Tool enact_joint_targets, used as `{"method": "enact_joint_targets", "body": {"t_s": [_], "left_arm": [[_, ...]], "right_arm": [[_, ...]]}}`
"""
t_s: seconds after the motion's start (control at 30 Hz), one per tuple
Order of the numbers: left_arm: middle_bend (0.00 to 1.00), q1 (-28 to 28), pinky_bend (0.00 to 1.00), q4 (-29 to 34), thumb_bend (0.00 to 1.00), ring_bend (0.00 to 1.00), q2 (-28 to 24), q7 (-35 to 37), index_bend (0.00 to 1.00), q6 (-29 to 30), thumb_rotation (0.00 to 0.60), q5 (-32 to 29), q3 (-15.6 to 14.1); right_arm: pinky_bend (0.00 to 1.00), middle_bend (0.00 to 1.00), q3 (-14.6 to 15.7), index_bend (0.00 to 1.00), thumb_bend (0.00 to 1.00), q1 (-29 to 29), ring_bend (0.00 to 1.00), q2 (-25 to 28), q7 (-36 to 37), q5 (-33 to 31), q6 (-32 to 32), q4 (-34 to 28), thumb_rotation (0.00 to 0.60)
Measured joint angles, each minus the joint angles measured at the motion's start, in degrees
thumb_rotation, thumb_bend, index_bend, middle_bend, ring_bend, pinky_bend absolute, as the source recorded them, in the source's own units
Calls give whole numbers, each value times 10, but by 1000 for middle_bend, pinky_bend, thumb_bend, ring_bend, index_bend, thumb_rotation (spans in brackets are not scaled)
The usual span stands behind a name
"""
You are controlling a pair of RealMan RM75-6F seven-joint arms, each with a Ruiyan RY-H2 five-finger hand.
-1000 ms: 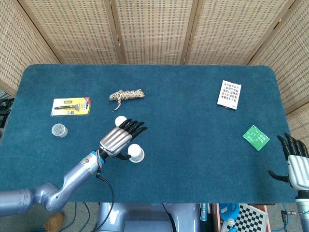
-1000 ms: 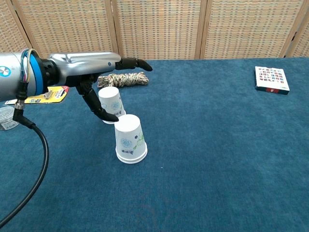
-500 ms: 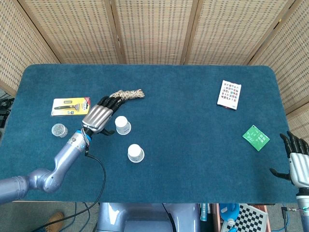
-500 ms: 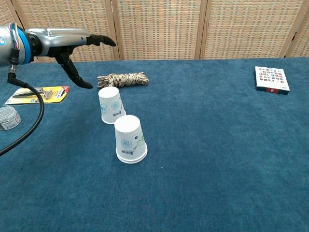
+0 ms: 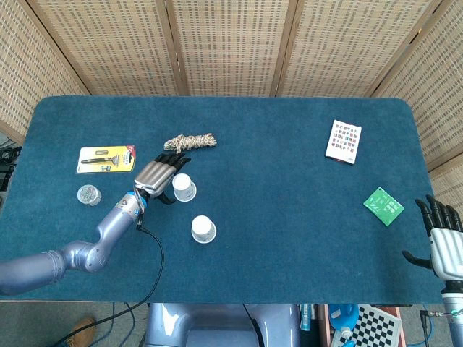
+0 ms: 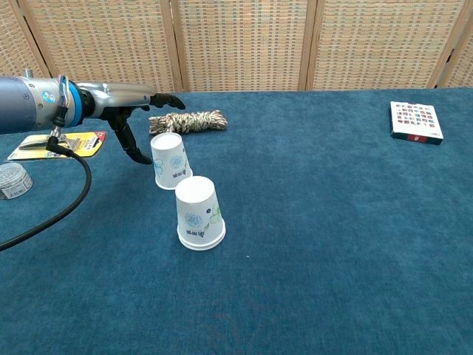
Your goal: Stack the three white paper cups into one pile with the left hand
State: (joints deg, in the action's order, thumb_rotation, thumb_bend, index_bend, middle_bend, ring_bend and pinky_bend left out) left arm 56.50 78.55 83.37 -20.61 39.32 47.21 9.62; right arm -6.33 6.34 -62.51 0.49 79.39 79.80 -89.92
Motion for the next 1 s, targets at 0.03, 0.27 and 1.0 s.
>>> {"method": "enact_joint_targets", "body": {"t_s": [0.03,0.27,1.0], "left_arm": [[1,2,126,-4,221,38,4,-2,0,1,600,-2,-1],[101,5,244,-34,222,175,29,7,84,5,600,10,-6],[334,1,405,-102,237,379,85,32,380,28,600,51,-6]], "right_arm": [[0,0,1,102,0,0,0,-1,2,8,2,3,600],[0,0,15,120,0,3,0,-13,13,61,28,32,600],[0,0,14,120,0,5,0,-16,11,46,20,35,600]]}}
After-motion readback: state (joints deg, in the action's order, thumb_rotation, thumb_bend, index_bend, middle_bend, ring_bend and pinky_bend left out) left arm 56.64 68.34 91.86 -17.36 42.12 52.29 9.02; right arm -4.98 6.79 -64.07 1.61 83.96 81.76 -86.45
